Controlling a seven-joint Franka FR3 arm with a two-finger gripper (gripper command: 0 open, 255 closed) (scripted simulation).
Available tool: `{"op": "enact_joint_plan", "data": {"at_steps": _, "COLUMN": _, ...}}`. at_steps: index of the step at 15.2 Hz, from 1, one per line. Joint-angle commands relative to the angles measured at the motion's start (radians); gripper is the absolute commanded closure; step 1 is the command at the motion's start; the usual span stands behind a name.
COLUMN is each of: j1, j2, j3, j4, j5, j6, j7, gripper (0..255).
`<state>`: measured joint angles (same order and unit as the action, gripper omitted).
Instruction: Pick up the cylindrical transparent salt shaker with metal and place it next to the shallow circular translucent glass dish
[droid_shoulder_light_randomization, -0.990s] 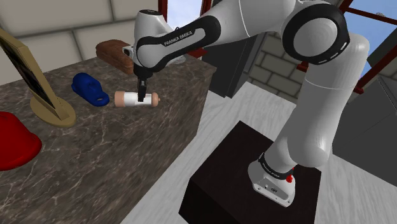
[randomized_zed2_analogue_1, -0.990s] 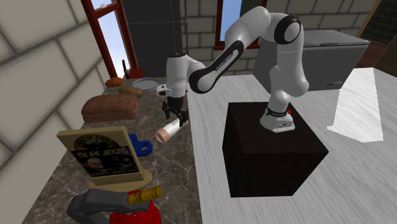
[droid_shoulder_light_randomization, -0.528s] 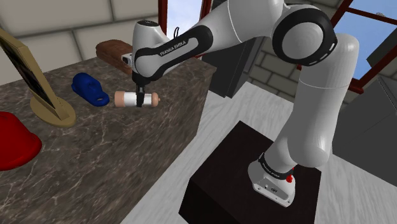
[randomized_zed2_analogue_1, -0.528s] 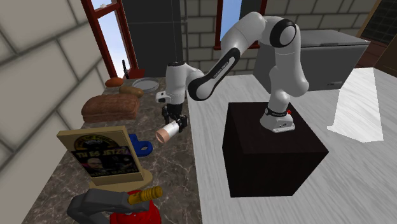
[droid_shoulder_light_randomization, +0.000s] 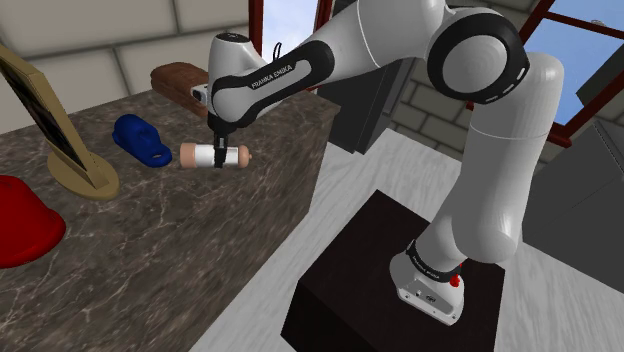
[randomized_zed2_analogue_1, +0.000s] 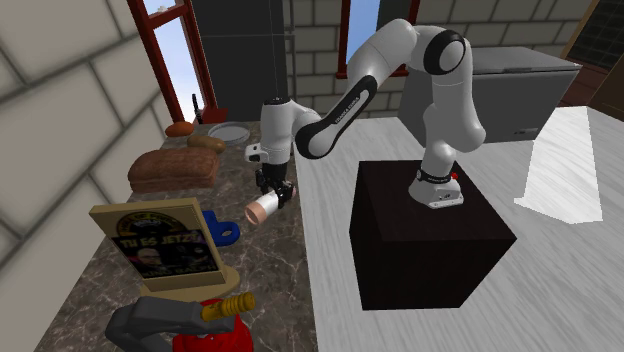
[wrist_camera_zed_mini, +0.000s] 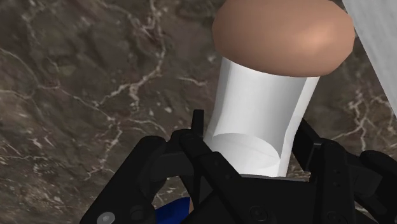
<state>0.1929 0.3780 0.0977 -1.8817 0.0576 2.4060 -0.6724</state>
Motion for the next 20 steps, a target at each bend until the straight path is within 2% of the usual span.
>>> {"op": "enact_joint_plan", "data": {"at_steps": 1, "j1": 0.0, "j2": 0.0, "j3": 0.0, "j4": 0.0, "j5": 0.0, "j6": 0.0, "j7": 0.0, "gripper": 255}}
{"op": "enact_joint_plan", "data": {"at_steps": 8, "j1": 0.0, "j2": 0.0, "j3": 0.0, "j4": 0.0, "j5": 0.0, "j6": 0.0, "j7": 0.0, "gripper": 255}}
{"op": "enact_joint_plan", "data": {"at_steps": 20, "j1": -0.002, "j2": -0.078, "j3": 0.001, "j4": 0.058, "j5": 0.002, "j6": -0.136, "j7": 0.007, "gripper": 255}}
